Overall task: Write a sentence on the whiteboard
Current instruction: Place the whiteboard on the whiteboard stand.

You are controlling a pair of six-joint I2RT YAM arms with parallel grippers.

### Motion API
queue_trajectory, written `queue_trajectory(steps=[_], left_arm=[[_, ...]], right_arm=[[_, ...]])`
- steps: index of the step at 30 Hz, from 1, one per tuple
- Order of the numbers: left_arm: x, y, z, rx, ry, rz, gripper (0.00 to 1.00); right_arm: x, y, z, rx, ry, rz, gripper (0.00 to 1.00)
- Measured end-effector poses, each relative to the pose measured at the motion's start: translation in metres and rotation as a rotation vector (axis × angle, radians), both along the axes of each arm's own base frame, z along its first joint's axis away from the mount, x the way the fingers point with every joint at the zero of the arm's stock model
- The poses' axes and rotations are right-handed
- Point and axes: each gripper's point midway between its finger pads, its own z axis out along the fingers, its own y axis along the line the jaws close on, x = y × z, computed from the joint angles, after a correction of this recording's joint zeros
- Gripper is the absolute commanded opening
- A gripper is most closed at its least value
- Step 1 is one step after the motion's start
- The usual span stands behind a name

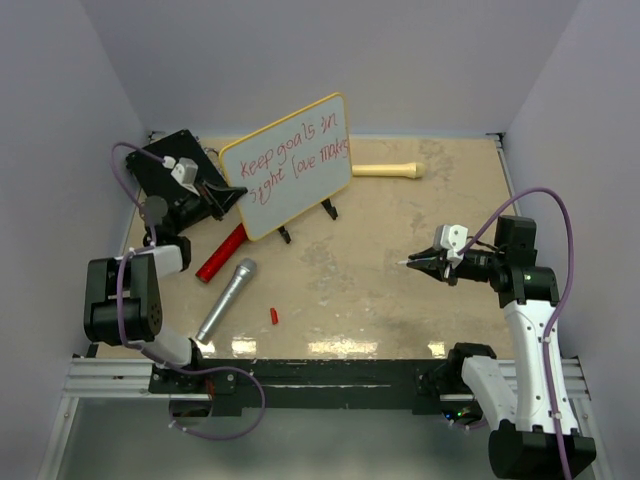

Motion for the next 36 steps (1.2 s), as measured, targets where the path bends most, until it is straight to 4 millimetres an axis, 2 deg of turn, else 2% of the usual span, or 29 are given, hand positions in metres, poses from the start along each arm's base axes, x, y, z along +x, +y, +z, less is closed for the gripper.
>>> queue_trajectory(steps=[5,10,14,19,23,30,36], left_arm=[[-0.013,-0.010,-0.001,0.011,-0.040,-0.053,0.00],[-0.018,-0.014,-0.031,-0.045,0.100,-0.100,0.00],[-0.015,-0.009,-0.037,-0.070,0.138,-0.081,0.00],[-0.012,-0.007,-0.035,-0.045,0.104,-0.068,0.00],[-0.007,-0.007,-0.025,-0.041,0.091,-0.078,0.00],[0.016,-0.004,-0.004,0.000,0.119,-0.091,0.00],[0.030,-0.001,-0.005,0.055,0.151,-0.085,0.00]], right_arm=[[0.000,0.000,0.000,0.000,0.000,0.002,0.00],[-0.001,0.001,0.000,0.000,0.000,0.006,0.00],[-0.001,0.001,0.000,0.000,0.000,0.008,0.00],[-0.001,0.002,0.000,0.000,0.001,0.008,0.00],[-0.001,0.002,-0.001,0.001,0.007,0.011,0.00],[0.001,0.002,-0.002,0.002,0.015,0.007,0.00],[0.003,0.002,-0.001,0.001,0.010,0.003,0.00]])
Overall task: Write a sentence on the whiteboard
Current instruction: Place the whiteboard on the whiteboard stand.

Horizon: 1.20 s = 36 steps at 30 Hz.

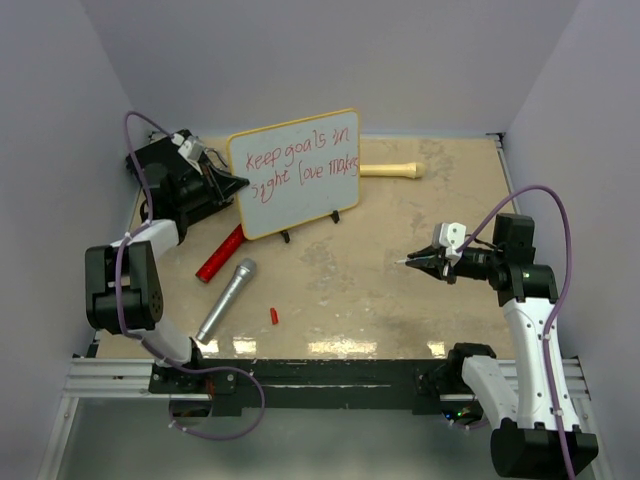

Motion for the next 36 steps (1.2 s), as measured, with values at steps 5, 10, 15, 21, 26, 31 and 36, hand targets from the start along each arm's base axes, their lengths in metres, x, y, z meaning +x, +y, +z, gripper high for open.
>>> queue_trajectory(steps=[5,10,15,21,26,31,36], left_arm=[[0.007,0.002,-0.008,0.012,0.027,0.007,0.00],[0.010,0.002,-0.020,0.013,0.059,0.022,0.00],[0.004,0.003,-0.032,0.028,0.030,0.037,0.00],[0.002,0.004,-0.041,0.050,0.012,0.049,0.00],[0.003,0.005,-0.042,0.069,0.006,0.039,0.02],[0.004,0.006,-0.044,0.082,-0.002,0.049,0.20],[0.016,0.020,-0.055,0.125,0.005,0.140,0.29]], right_arm=[[0.000,0.001,0.001,0.001,-0.003,0.002,0.00],[0.001,0.000,0.001,0.000,-0.005,0.001,0.00],[0.001,0.000,0.001,-0.001,-0.006,-0.001,0.00],[0.003,-0.001,0.000,-0.009,-0.006,-0.009,0.00],[0.003,-0.001,0.000,-0.011,-0.006,-0.011,0.00],[0.003,-0.001,0.000,-0.010,-0.004,-0.011,0.00],[0.003,-0.001,0.000,-0.009,-0.005,-0.013,0.00]])
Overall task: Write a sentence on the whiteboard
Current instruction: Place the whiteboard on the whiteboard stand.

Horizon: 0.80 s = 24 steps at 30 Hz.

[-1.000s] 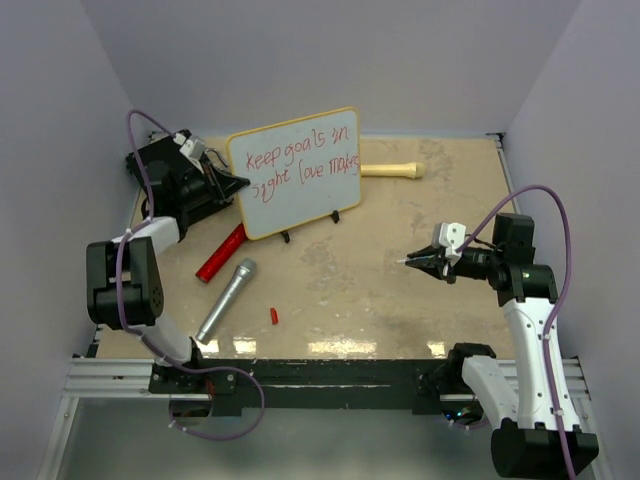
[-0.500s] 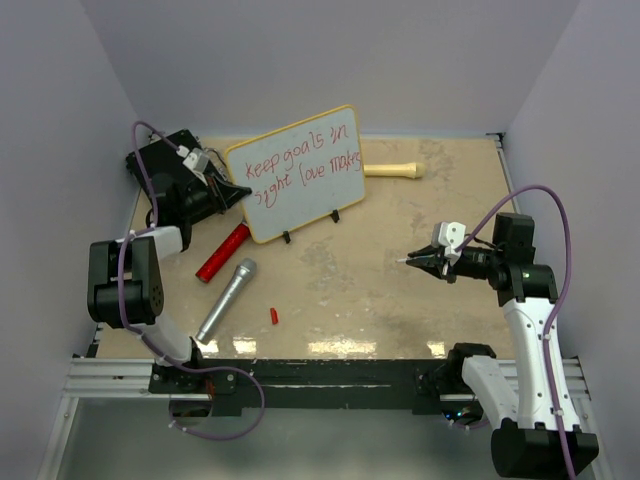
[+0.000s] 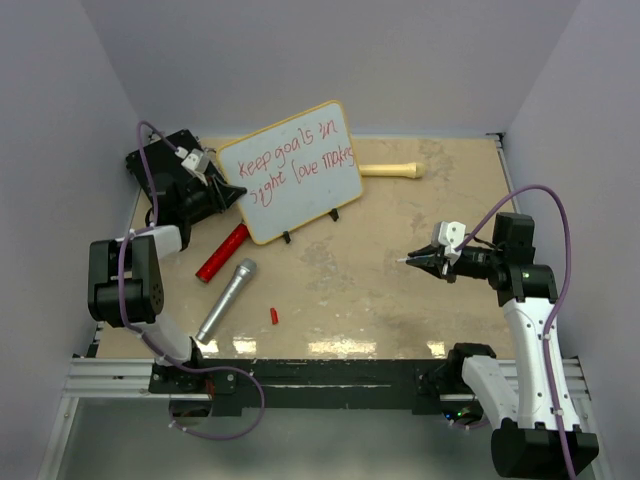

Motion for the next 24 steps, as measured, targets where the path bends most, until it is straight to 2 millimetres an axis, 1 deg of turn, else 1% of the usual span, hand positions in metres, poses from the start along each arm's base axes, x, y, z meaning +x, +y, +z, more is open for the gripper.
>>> queue_trajectory(steps=[4,8,10,13,14,18,19,24], left_arm=[[0.007,0.011,-0.010,0.023,0.019,0.058,0.32],[0.015,0.017,-0.018,0.037,0.050,0.096,0.41],[0.020,0.022,-0.024,0.053,0.060,0.118,0.44],[0.024,0.028,-0.035,0.075,0.078,0.151,0.54],[0.025,0.031,-0.036,0.089,0.074,0.161,0.57],[0.029,0.038,-0.039,0.123,0.060,0.189,0.58],[0.029,0.038,-0.039,0.127,0.057,0.191,0.62],[0.031,0.041,-0.038,0.137,0.045,0.200,0.72]], right_arm=[[0.000,0.000,0.000,0.001,0.002,-0.001,0.00],[0.001,0.000,0.001,0.002,0.000,-0.002,0.00],[0.001,0.000,0.001,0.003,0.000,-0.003,0.00],[0.002,0.000,0.000,0.003,0.003,-0.003,0.00],[0.002,0.000,0.000,0.004,0.005,-0.003,0.00],[0.003,0.000,-0.001,0.005,0.011,-0.004,0.00],[0.003,0.000,-0.001,0.005,0.011,-0.004,0.00],[0.003,0.000,-0.001,0.005,0.012,-0.005,0.00]])
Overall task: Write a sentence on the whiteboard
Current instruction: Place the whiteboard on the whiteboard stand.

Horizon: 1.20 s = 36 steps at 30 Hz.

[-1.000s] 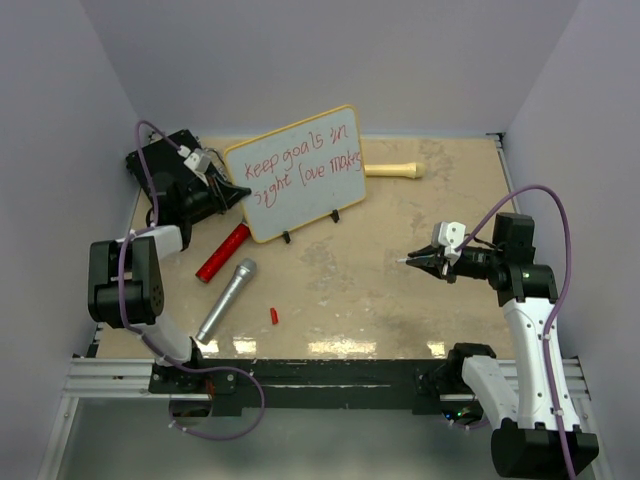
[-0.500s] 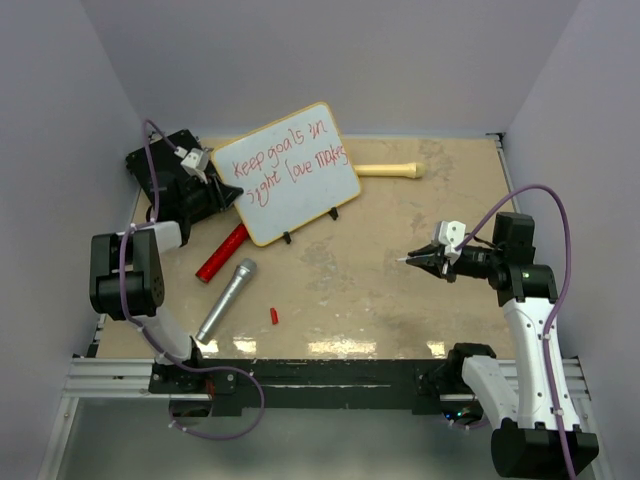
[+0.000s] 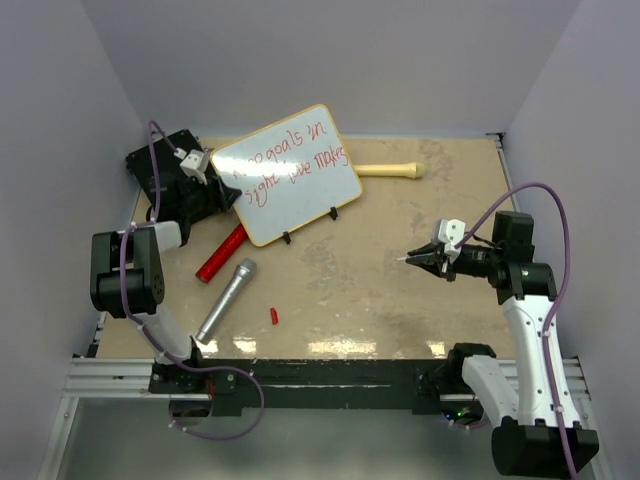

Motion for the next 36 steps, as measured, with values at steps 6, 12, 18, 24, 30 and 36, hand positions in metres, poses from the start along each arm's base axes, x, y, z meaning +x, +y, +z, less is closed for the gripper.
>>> queue_trajectory(steps=[6,12,18,24,30,36], left_arm=[[0.000,0.000,0.008,0.002,-0.025,0.002,0.85],[-0.006,-0.001,0.033,-0.004,-0.090,0.006,0.91],[-0.018,0.009,0.056,-0.015,-0.137,0.062,0.98],[-0.049,0.036,0.112,-0.037,-0.221,0.219,1.00],[-0.113,0.022,0.193,-0.125,-0.321,0.251,1.00],[-0.177,-0.026,0.188,-0.221,-0.203,0.160,0.98]], right_arm=[[0.000,0.000,0.000,0.000,0.000,0.000,0.00],[0.000,0.000,0.000,0.000,-0.001,0.000,0.00],[0.000,0.000,0.000,0.000,-0.001,0.000,0.00],[0.000,0.000,0.001,0.003,0.003,-0.002,0.00],[-0.001,0.001,0.004,0.007,-0.010,-0.010,0.00],[0.002,0.000,0.011,0.014,-0.025,-0.042,0.00]])
